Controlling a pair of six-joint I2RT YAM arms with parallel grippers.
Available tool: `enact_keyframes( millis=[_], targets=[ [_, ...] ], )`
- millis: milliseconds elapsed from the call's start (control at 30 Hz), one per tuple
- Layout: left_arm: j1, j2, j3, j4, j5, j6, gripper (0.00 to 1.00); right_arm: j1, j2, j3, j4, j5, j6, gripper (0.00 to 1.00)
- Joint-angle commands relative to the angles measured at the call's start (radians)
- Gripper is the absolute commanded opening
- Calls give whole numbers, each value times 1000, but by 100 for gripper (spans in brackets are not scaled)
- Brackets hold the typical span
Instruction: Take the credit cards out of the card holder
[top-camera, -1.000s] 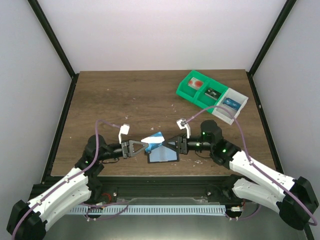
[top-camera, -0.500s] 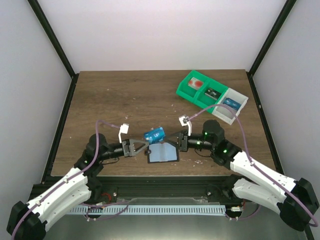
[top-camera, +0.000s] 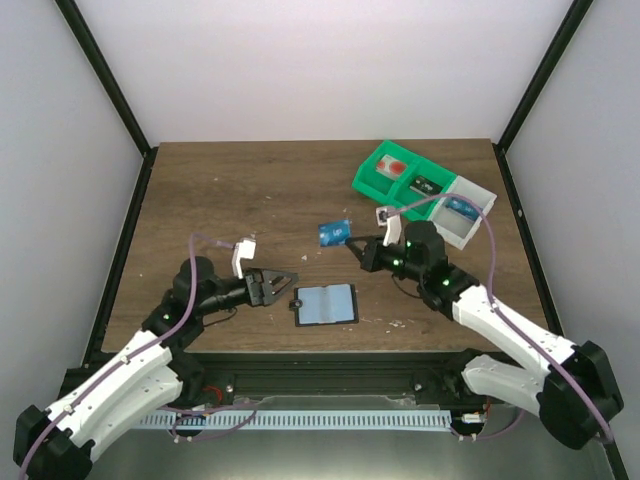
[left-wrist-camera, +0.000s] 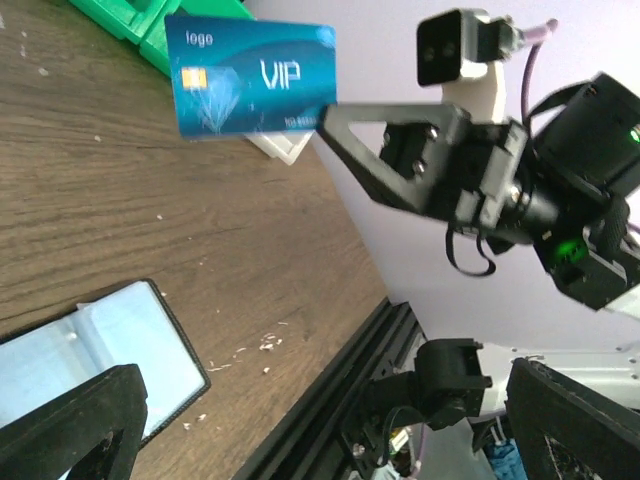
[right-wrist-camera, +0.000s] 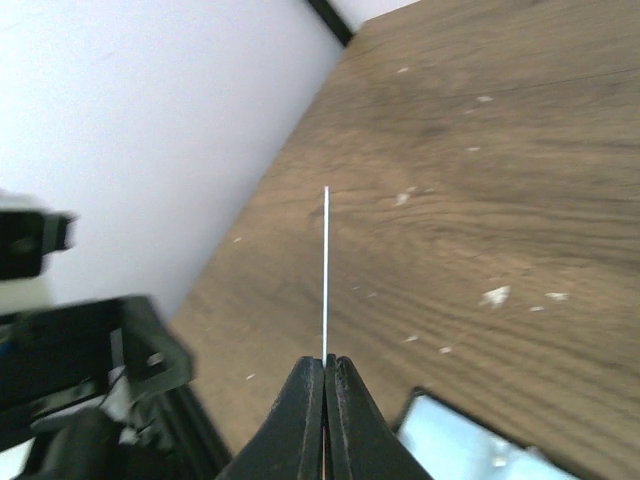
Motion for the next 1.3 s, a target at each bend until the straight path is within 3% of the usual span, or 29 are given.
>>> enact_keyframes(
  millis=[0,300,633,900,1267],
  targets=[
    [2,-28,25,-52,-45,76,100,-145,52,81,-40,50,-48,1],
    [2,-59,28,-147,-79,181,100,-454,100,186,-166,99,-60,1],
    [2,-15,41,-191,-70,195,100,-685,200,231,-187,109,-101,1],
    [2,-41,39,-201,-83,188,100,-765,264,276,-230,207,-151,1],
    [2,-58,32,-202,-103,182,100,-862,394,320,-230,129,-166,0]
  ],
)
